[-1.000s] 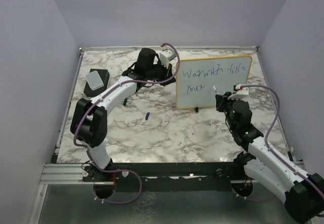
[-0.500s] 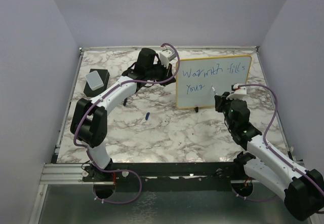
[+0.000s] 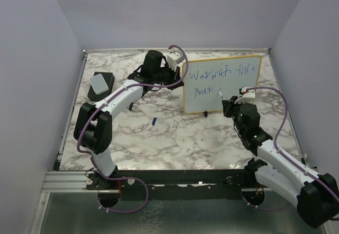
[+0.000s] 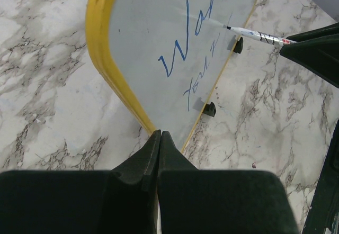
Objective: Write a sentence on the whiteboard
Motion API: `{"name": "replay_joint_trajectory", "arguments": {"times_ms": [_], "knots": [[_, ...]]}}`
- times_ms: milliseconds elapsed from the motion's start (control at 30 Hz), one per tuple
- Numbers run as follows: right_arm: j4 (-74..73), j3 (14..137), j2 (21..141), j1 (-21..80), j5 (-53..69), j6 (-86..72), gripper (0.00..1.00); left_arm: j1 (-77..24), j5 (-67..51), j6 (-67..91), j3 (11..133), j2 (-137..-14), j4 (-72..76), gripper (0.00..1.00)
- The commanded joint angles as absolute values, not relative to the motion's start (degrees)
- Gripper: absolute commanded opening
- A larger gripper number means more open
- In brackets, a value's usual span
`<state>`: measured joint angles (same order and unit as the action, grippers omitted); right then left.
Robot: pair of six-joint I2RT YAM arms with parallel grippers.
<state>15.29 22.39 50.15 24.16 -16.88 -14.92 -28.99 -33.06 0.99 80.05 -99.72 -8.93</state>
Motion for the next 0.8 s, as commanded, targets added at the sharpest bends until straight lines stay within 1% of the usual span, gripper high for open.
{"name": "replay_joint_trajectory", "arguments": {"times_ms": [0,433,767], "knots": [[14.67,22.9,50.56,23.81,-16.02,-14.76,0.01,-29.23,-33.68,0.41,81.03,-97.93,-8.68,0.0],[12.06,23.02,49.91,23.87,-21.51,-16.44,0.01,-29.18,-33.66,0.35,81.04,-97.93,-8.7,0.0],[13.45,23.81,50.26,23.86,-21.76,-15.79,0.01,-29.2,-33.83,0.43,81.04,-97.98,-8.69,0.0]]}}
